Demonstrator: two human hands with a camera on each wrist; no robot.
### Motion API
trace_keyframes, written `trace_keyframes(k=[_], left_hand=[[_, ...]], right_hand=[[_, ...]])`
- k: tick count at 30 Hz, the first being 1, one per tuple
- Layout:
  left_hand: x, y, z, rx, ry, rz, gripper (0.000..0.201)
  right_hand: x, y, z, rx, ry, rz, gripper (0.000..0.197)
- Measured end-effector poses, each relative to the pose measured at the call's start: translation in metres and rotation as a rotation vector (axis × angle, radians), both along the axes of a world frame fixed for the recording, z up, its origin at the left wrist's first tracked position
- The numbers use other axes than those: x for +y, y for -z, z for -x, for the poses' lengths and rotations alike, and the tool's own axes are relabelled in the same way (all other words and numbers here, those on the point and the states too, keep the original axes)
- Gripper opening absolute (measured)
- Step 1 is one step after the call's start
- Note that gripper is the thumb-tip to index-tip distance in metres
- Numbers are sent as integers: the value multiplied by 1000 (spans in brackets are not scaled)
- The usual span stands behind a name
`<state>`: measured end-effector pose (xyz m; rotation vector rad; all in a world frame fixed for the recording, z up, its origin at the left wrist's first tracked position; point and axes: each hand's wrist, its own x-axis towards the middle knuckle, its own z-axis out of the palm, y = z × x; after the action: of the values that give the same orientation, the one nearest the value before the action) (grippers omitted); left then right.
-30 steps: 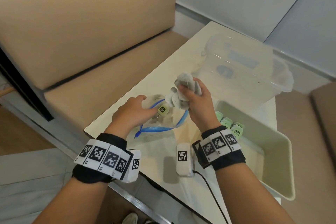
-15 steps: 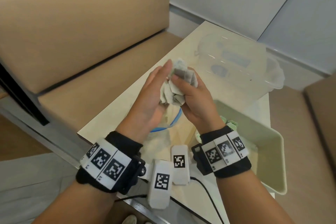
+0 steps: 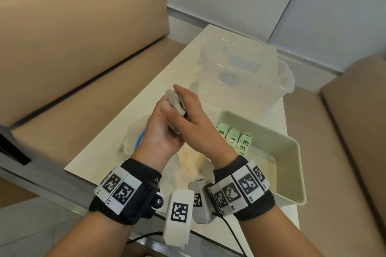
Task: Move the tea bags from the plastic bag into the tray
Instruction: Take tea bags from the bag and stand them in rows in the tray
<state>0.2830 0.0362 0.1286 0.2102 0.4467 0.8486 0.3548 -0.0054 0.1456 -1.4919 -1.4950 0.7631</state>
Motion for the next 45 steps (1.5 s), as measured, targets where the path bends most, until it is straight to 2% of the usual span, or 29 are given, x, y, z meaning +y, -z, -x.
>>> trace_keyframes(k=[3, 6, 9, 11, 13, 15, 18, 20, 23, 26, 29, 31, 36, 40, 43, 45], left_hand=[[-3, 0, -2, -36, 7, 60, 37], [-3, 3, -1, -93, 6, 174, 44], [-1, 8, -2, -100, 14, 191, 39], [-1, 11, -3, -76, 76, 148, 32], [-1, 13, -2, -115, 102, 139, 23], [-3, 15, -3, -155, 104, 151, 21], [-6, 17, -4, -208, 114, 156, 15], [-5, 20, -4, -219, 94, 197, 15], [4, 28, 0, -173, 47, 223, 27], [9, 26, 4, -174, 39, 208, 20], [9, 23, 3, -128, 5, 157, 21], [6, 21, 1, -122, -12, 155, 25], [6, 24, 0, -122, -22, 187, 29], [1, 24, -1, -118, 14, 171, 24], [-7, 19, -1, -180, 43, 130, 17], [-7, 22, -1, -195, 55, 140, 20]], right_hand=[[-5, 0, 0, -121, 9, 62, 45], [-8, -1, -5, -276, -63, 199, 46], [-9, -7, -9, -123, -140, 259, 51], [-8, -12, -14, 33, -105, 237, 55], [-3, -11, -20, 201, -45, 193, 61], [4, -5, -23, 320, -8, 166, 64], [7, 2, -24, 372, 36, 114, 66], [4, 1, -24, 366, 79, 45, 60], [-6, -13, -29, 199, 154, -100, 27], [-17, -24, -37, -139, 49, -115, 3], [-25, -19, -35, -437, -78, -5, 20], [-26, -14, -35, -494, -83, -20, 22], [-34, -21, -45, -389, -182, 61, 12], [-44, -39, -57, -316, -210, 55, 9], [-52, -49, -67, -120, -193, 28, 11], [-53, -51, -72, -11, -131, -6, 21]])
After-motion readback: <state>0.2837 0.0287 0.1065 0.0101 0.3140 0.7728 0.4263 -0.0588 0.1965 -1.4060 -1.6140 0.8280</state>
